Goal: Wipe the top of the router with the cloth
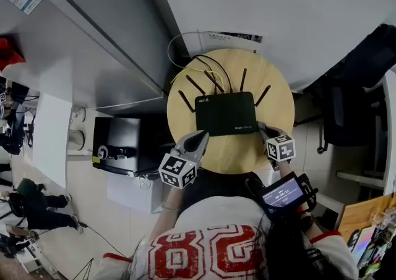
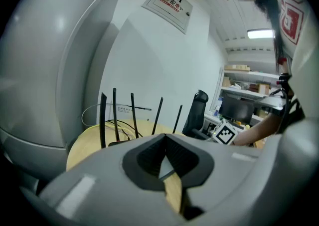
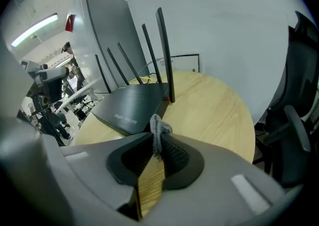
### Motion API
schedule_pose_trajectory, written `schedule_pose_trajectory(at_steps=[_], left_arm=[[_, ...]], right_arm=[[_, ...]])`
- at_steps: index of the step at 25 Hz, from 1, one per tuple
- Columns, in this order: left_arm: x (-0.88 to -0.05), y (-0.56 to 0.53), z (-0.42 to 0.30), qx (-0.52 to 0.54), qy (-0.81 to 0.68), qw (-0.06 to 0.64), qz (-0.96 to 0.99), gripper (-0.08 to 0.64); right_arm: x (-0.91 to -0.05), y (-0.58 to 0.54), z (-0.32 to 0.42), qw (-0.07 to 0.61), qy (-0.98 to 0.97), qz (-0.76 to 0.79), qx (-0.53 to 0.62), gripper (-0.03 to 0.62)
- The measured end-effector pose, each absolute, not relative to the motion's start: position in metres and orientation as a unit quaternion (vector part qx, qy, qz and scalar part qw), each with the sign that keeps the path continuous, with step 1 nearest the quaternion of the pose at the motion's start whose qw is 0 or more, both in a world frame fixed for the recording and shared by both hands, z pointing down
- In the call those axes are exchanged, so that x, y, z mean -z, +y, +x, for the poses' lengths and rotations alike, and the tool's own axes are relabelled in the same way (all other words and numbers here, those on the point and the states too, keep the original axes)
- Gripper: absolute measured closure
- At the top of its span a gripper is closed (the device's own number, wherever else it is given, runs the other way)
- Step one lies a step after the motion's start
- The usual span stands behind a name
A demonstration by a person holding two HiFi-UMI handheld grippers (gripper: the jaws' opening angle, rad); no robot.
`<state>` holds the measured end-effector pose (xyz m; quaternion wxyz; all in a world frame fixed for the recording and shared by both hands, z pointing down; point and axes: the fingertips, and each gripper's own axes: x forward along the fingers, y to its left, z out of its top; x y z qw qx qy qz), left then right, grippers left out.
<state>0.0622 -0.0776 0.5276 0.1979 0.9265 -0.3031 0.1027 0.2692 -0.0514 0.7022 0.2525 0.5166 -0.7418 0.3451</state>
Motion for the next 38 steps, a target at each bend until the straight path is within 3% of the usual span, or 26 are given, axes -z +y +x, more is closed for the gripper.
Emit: schedule_pose_trajectory(at_steps=[16, 38], left_arm=[[-0.526, -0.069, 0.069, -0.096, -0.290, 0.197, 0.932, 0.565], [-0.528, -0.050, 0.043, -0.090, -0.304, 0.201, 0.927, 0.565]], right_arm=[[-0.702, -0.013, 0.272, 0.225, -0.710, 0.556, -0.368, 0.549], [-0.701, -0.020, 0.243, 0.239, -0.719, 0.544, -0.359, 0.549]])
